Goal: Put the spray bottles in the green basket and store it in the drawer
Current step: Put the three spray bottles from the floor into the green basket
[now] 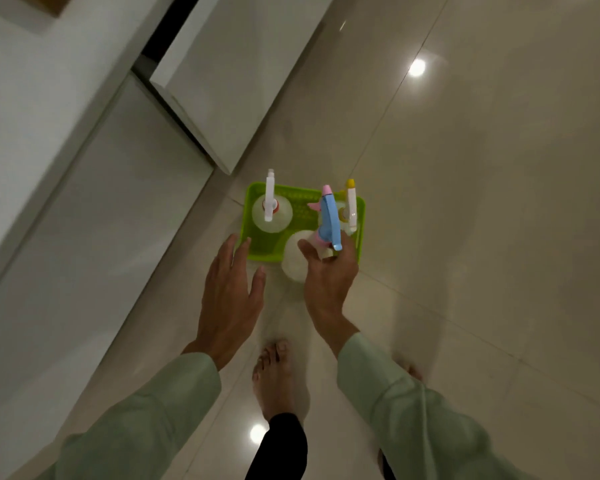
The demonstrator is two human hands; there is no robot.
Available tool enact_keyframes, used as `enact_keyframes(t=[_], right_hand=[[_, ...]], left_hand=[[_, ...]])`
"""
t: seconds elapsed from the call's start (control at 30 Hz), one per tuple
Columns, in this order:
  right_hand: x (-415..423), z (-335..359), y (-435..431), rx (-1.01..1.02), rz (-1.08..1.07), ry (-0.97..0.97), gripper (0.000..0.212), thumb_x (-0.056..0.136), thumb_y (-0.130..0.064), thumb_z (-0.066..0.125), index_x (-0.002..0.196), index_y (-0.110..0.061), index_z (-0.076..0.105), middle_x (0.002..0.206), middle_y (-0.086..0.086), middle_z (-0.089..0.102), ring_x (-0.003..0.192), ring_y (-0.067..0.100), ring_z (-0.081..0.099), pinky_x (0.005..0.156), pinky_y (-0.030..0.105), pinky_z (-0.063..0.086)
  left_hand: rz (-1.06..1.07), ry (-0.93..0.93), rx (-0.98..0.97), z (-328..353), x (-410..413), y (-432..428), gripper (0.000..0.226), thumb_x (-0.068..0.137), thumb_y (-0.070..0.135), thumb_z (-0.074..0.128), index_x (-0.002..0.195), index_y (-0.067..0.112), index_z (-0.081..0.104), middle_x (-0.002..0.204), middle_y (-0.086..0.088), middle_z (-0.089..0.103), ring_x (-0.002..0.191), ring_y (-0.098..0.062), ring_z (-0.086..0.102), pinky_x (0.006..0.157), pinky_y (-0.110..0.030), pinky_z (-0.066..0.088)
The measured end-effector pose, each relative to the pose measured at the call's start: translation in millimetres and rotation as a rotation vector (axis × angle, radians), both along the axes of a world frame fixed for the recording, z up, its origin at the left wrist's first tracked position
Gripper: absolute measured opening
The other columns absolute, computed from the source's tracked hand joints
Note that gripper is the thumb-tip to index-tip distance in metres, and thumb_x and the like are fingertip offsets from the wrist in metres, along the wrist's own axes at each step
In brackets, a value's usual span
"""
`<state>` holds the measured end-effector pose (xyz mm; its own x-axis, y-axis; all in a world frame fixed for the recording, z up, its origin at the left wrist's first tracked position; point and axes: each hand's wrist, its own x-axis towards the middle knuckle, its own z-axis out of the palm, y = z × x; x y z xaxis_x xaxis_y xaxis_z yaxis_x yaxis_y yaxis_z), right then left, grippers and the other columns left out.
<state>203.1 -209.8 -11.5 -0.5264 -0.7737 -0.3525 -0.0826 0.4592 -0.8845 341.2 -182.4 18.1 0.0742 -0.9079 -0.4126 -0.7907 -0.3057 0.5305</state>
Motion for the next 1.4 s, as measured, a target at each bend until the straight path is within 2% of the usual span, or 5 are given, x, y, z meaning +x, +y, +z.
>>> enact_keyframes(t=[0.1, 0.67, 0.97, 1.2, 1.4], right_hand=[[8.8, -11.4, -6.1, -0.068, 0.023, 0.085, 0.038, 0.078, -0.011, 0.083, 0.110, -0.011, 0.063, 0.095, -0.014, 0.057, 0.095, 0.031, 0.058, 0.079, 0.047, 0.053], [17.5, -85.7, -13.0, 0.114, 0.280, 0.467, 0.033, 0.087, -0.016, 0.074, 0.116, -0.011, 0.060, 0.109, 0.006, 0.057, 0.095, 0.015, 0.046, 0.079, 0.027, 0.041], [-0.8, -72.0, 0.6, 0.128, 0.374, 0.309, 0.068, 0.078, -0.006, 0.081, 0.138, -0.008, 0.049, 0.132, 0.008, 0.057, 0.122, 0.026, 0.055, 0.098, 0.036, 0.051], [-46.5, -53.2, 23.7, 0.168, 0.232, 0.422, 0.040, 0.081, 0.002, 0.063, 0.118, -0.009, 0.054, 0.113, 0.006, 0.060, 0.104, 0.026, 0.059, 0.087, 0.046, 0.053], [-78.9, -67.4, 15.5, 0.301, 0.064, 0.284, 0.056, 0.087, -0.017, 0.074, 0.136, -0.008, 0.047, 0.130, 0.010, 0.053, 0.112, 0.027, 0.057, 0.096, 0.048, 0.051]], left_hand=[[0.001, 0.005, 0.006, -6.0, 7.2, -3.0, 0.055, 0.100, 0.032, 0.046, 0.151, 0.014, 0.033, 0.164, -0.008, 0.024, 0.150, -0.023, 0.024, 0.121, -0.039, 0.025], [-0.061, -0.008, 0.008, -51.4, 17.5, -39.5, 0.055, 0.101, 0.034, 0.046, 0.151, 0.015, 0.033, 0.163, -0.008, 0.027, 0.150, -0.023, 0.026, 0.117, -0.030, 0.020], [-0.070, -0.003, 0.003, -42.7, 15.1, -37.6, 0.057, 0.100, 0.033, 0.047, 0.152, 0.014, 0.032, 0.163, -0.008, 0.026, 0.150, -0.023, 0.026, 0.117, -0.030, 0.021], [-0.018, -0.003, -0.004, -43.0, 20.2, -35.7, 0.057, 0.098, 0.030, 0.052, 0.150, 0.014, 0.034, 0.161, -0.009, 0.028, 0.148, -0.025, 0.029, 0.117, -0.034, 0.025], [0.155, 0.035, 0.087, -67.5, 23.3, -40.8, 0.063, 0.096, 0.029, 0.055, 0.151, 0.010, 0.031, 0.160, -0.012, 0.029, 0.148, -0.029, 0.030, 0.117, -0.041, 0.029]])
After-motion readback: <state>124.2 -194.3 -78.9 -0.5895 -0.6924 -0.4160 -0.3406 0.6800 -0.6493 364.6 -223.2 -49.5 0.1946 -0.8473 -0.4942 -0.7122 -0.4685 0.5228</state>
